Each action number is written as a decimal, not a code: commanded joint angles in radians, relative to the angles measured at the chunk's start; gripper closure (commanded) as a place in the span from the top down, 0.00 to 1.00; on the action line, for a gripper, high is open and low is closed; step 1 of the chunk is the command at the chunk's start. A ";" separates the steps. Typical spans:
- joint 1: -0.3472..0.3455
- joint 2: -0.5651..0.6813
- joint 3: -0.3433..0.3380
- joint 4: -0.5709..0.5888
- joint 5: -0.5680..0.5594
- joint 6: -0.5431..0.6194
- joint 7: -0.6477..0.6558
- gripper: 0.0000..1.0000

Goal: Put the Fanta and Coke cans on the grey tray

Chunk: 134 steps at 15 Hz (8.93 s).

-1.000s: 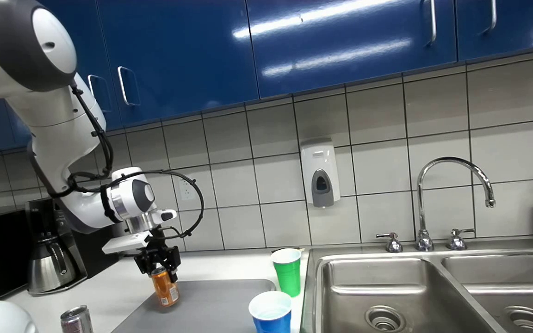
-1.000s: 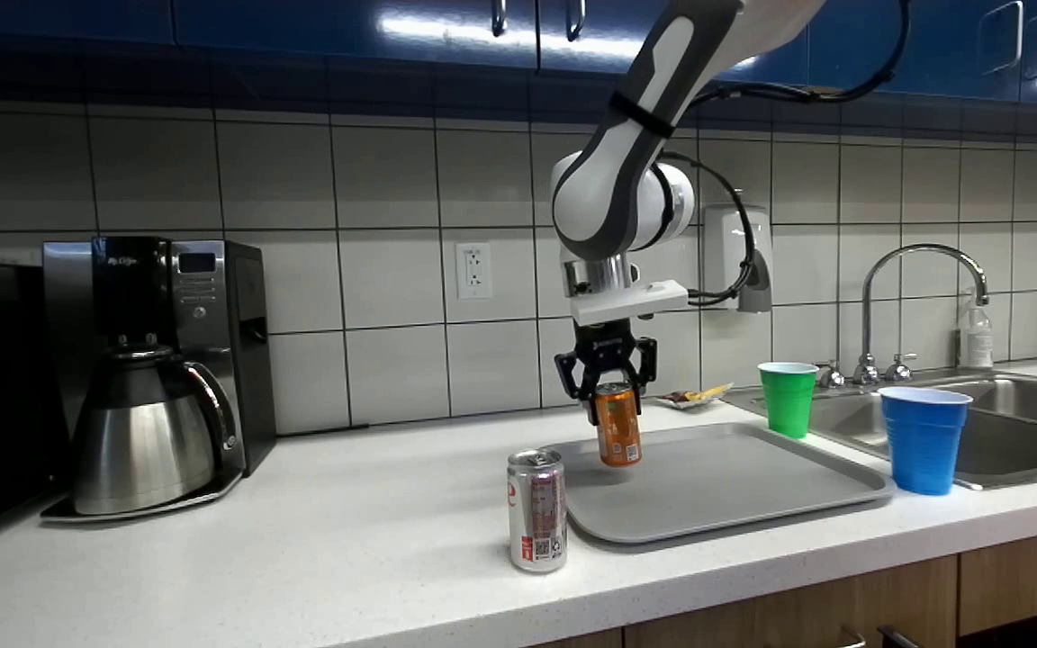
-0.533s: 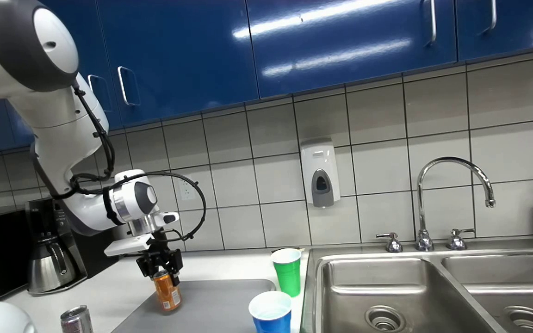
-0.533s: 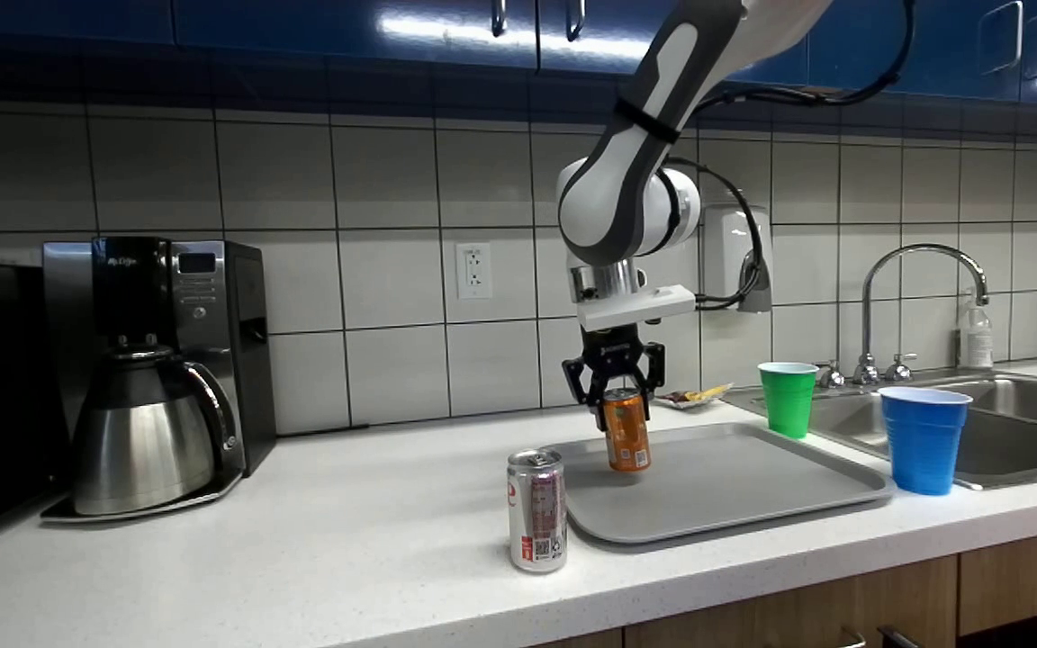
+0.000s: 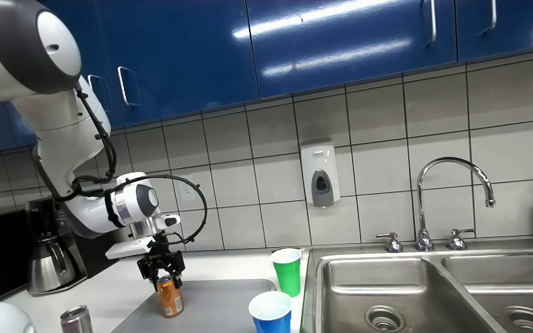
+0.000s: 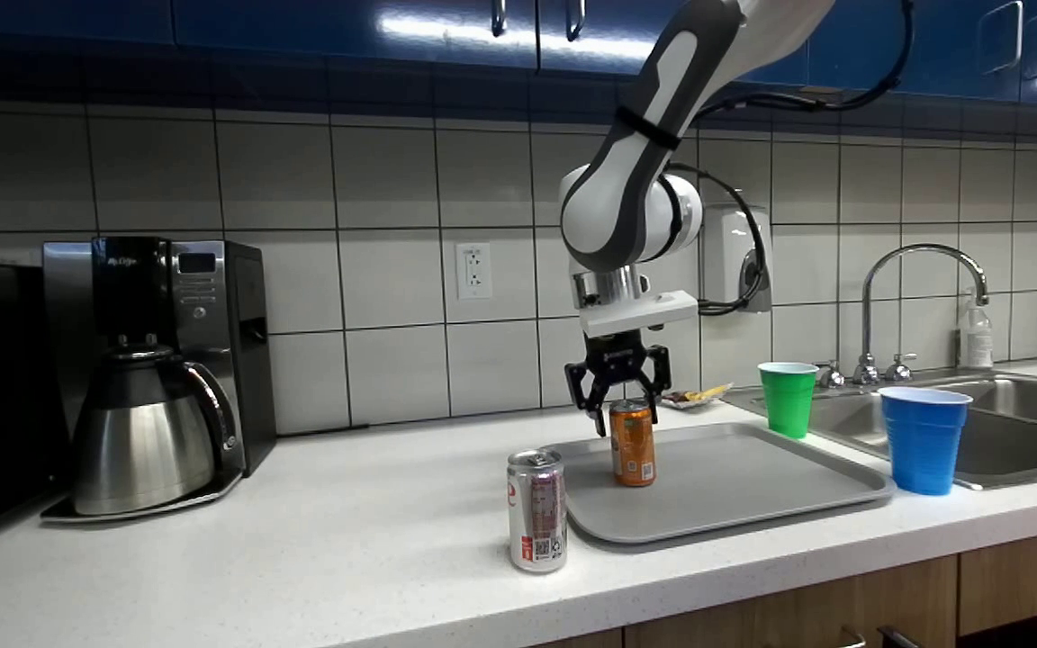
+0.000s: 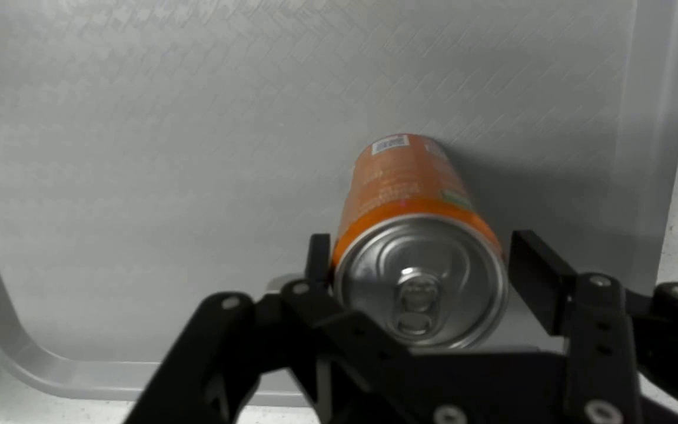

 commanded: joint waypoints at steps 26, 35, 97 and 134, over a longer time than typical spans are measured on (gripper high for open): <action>-0.001 -0.215 0.094 -0.036 -0.107 0.013 0.087 1.00; 0.006 -0.275 0.187 -0.091 -0.036 0.041 0.016 1.00; 0.074 -0.087 0.294 -0.168 0.147 0.092 -0.280 1.00; 0.025 -0.299 0.236 -0.281 0.121 0.085 -0.243 0.38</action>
